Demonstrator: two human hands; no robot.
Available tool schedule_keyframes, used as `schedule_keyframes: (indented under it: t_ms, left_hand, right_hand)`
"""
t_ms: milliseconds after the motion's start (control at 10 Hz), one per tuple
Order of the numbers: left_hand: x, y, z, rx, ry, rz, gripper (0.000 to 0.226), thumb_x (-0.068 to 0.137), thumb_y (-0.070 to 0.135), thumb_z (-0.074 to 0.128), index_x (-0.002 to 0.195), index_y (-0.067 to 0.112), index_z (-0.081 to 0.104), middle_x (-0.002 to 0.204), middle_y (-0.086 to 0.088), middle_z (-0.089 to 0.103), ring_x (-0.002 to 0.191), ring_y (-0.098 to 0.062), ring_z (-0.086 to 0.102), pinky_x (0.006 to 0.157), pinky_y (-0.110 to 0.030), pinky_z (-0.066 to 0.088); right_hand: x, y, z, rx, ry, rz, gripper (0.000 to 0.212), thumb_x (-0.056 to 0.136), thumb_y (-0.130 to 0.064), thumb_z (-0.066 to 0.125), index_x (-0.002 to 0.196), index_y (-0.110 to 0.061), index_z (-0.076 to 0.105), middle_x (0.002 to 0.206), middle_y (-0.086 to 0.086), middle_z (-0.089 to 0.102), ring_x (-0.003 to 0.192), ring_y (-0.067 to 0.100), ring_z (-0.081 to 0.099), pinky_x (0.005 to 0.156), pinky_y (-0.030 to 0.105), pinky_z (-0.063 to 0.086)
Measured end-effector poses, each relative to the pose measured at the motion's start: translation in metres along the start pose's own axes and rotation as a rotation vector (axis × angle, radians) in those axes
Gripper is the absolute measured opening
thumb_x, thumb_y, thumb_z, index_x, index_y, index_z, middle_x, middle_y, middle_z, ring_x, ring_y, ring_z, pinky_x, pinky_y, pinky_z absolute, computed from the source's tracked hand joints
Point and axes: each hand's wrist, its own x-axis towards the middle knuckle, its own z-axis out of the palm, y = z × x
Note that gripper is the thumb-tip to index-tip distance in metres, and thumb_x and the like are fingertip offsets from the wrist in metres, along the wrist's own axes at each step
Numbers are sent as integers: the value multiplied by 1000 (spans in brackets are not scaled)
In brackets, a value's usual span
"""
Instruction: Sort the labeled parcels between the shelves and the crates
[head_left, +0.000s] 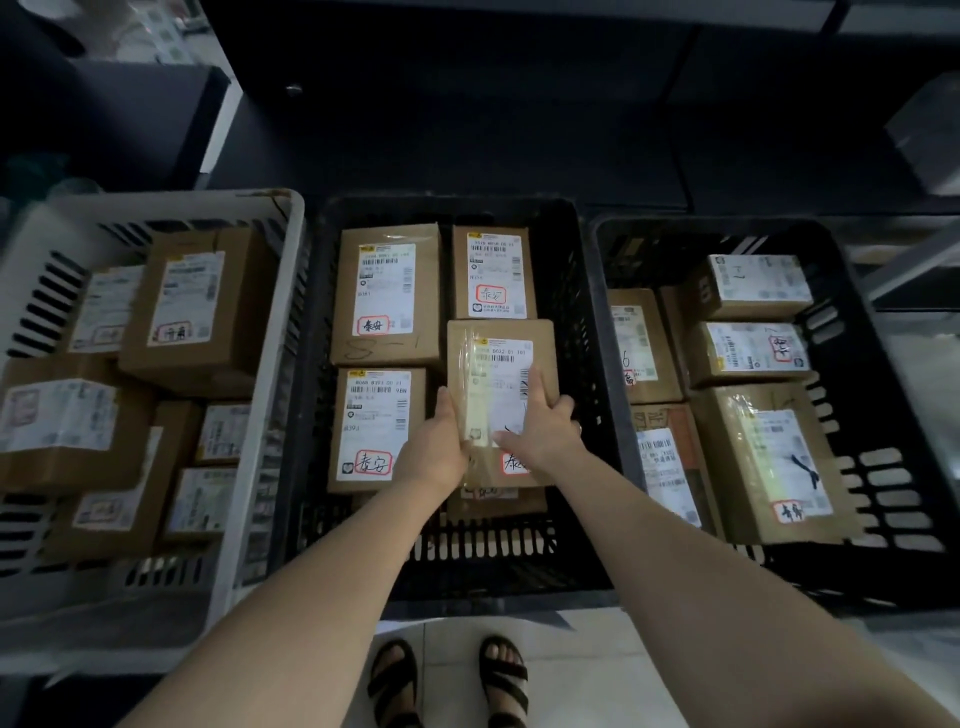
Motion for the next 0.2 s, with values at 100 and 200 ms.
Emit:
schedule_keyframes:
  t_ms: [100, 200]
  left_hand:
    - [-11, 8, -14, 42, 20, 35, 61, 94, 19, 50, 147, 16, 20, 112, -8, 59, 92, -19, 58, 70, -31, 46]
    - [-29, 8, -32, 166, 83, 79, 46, 94, 21, 48, 138, 19, 37, 119, -8, 57, 105, -23, 57, 79, -35, 50]
  right_hand:
    - [-11, -8, -16, -197, 75, -33, 85, 88, -34, 64, 151, -28, 8, 157, 13, -1, 138, 40, 20, 106, 51, 34]
    - [-30, -13, -28, -345, 200, -224, 64, 93, -34, 55, 148, -24, 24, 154, 13, 16, 136, 37, 25, 104, 49, 36]
